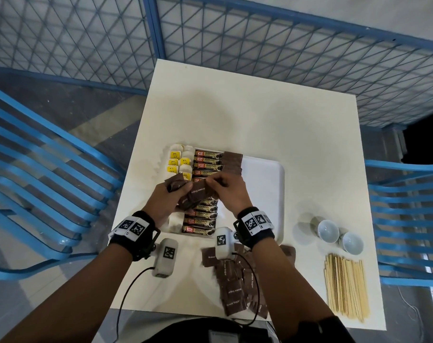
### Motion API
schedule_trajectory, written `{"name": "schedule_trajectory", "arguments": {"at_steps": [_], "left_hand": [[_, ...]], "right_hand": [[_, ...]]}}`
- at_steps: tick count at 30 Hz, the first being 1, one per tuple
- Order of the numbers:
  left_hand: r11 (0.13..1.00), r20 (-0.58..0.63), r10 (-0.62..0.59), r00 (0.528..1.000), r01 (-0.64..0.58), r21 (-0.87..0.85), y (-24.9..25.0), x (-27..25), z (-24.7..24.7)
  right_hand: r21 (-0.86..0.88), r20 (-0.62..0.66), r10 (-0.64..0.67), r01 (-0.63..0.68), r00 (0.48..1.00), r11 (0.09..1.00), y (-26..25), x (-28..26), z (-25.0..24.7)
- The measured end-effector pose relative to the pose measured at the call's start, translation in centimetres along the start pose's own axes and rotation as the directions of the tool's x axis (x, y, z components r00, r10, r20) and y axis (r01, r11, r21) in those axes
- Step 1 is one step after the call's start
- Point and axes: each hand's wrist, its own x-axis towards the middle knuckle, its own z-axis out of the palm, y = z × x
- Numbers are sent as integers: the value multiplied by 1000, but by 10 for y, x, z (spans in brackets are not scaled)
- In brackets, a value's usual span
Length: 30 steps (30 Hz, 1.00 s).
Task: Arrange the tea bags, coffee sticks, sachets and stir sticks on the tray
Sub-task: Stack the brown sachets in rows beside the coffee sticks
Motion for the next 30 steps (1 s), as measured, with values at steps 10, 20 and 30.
{"name": "schedule_trajectory", "arguments": {"at_steps": [10,20,30], "left_hand": [[999,-70,30,997,-32,-26,-3,1,-1],[989,-41,56,998,-50,137,2,-2,2],[990,-81,91,992,-82,113,-5,4,5]], "right_hand": [[-70,64,50,-45,997,996,0,-8,7],[-118,129,-107,123,986,985,-11,-9,6],[-130,62,-15,22,998,991,-8,-4,-1]]}}
